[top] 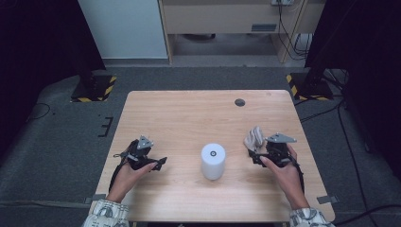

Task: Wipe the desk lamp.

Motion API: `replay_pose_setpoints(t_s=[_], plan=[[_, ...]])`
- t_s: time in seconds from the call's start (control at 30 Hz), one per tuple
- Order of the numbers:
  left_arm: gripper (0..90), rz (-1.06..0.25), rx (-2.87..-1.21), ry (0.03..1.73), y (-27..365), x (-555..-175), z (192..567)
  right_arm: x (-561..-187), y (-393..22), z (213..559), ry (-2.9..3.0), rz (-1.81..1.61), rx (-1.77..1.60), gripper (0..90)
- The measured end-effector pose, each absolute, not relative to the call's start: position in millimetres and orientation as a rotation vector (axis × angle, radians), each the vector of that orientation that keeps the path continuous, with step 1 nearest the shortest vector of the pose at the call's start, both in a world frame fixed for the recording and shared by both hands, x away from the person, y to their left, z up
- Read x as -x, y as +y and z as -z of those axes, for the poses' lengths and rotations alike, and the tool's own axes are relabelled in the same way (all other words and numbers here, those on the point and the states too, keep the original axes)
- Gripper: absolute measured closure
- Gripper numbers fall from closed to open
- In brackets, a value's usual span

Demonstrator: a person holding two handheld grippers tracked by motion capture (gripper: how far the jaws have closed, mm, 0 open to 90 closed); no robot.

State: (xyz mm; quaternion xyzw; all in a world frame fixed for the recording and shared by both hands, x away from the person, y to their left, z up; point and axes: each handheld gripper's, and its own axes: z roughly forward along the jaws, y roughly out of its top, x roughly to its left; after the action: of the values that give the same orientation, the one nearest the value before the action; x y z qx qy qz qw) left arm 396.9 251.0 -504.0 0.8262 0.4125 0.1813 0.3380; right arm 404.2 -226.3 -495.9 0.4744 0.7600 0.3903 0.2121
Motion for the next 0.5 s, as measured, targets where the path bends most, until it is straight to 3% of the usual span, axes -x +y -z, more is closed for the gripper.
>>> replay_pose_setpoints(t_s=[0.23, 0.5], plan=[[3.6, -0.492, -2.171, 1.120, 255, -396, 510, -380, -243, 511, 2.177, -0.986, -1.346, 7.8], [2.7, -0.470, -2.198, 1.107, 254, -398, 518, -379, -263, 521, 2.151, -0.944, -1.450, 10.6]])
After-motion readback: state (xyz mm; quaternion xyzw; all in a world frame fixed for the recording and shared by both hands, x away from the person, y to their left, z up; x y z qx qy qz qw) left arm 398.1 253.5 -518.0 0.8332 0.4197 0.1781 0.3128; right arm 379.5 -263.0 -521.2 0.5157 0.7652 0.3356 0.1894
